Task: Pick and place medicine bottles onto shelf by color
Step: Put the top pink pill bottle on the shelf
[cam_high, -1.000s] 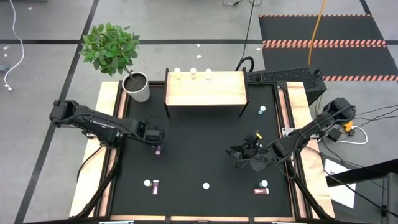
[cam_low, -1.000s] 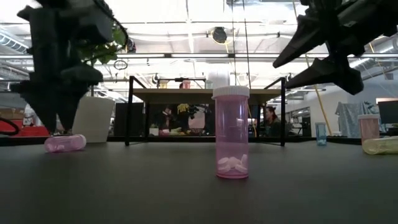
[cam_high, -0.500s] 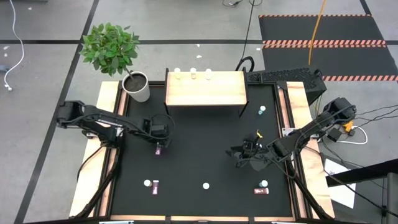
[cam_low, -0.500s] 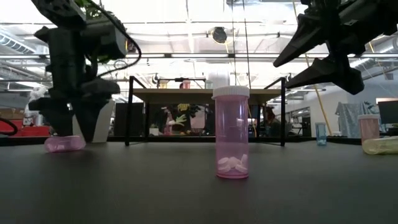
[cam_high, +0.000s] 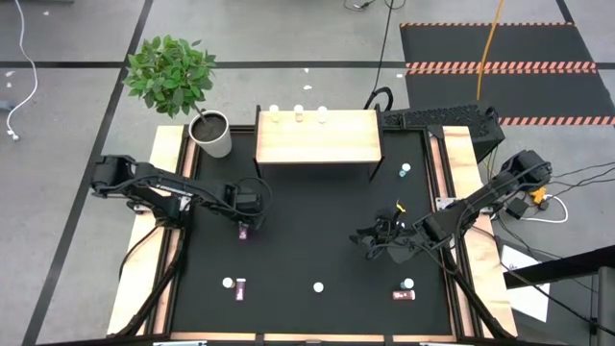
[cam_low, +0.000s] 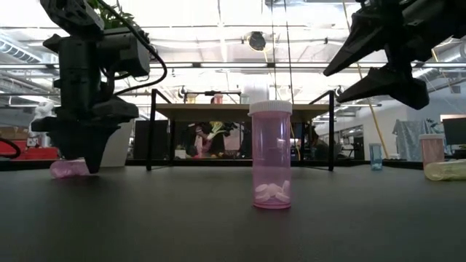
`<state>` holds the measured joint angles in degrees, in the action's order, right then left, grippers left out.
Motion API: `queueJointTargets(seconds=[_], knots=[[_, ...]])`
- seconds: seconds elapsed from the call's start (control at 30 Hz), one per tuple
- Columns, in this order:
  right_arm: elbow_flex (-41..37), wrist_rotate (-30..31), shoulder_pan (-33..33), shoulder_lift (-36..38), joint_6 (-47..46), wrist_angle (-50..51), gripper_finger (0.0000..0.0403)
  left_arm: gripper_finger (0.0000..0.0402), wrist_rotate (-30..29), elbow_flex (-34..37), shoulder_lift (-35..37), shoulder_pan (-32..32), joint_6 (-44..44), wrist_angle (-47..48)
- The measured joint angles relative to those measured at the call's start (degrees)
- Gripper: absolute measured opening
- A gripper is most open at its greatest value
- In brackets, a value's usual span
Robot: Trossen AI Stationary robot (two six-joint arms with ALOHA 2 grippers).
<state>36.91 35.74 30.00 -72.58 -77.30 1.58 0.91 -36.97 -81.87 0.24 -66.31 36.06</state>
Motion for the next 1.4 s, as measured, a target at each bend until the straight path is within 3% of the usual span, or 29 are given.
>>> queueJointTargets(seconds=[0.23,0.67,0.8,1.17,1.4], knots=[[0.0,-0.1,-0.9,0.6,1.9,-0.1,0.0200,0.0111,0.6,0.0,0.3,0.0,-2.0,0.7],[0.0,-4.7,-5.2,1.8,6.1,0.0,0.0200,0.0109,3.6,0.1,1.0,0.2,-4.6,1.4],[0.0,-6.1,-6.1,3.3,7.9,0.0,0.0200,0.0128,7.1,0.1,1.9,-0.1,-8.4,4.0],[0.0,-6.0,-8.8,8.3,12.1,3.8,0.0200,0.0242,7.0,0.1,2.0,-5.1,-16.0,3.3],[0.0,-7.9,-12.5,10.6,16.1,5.0,0.0200,0.0225,6.9,1.4,2.2,-5.5,-18.1,2.4]])
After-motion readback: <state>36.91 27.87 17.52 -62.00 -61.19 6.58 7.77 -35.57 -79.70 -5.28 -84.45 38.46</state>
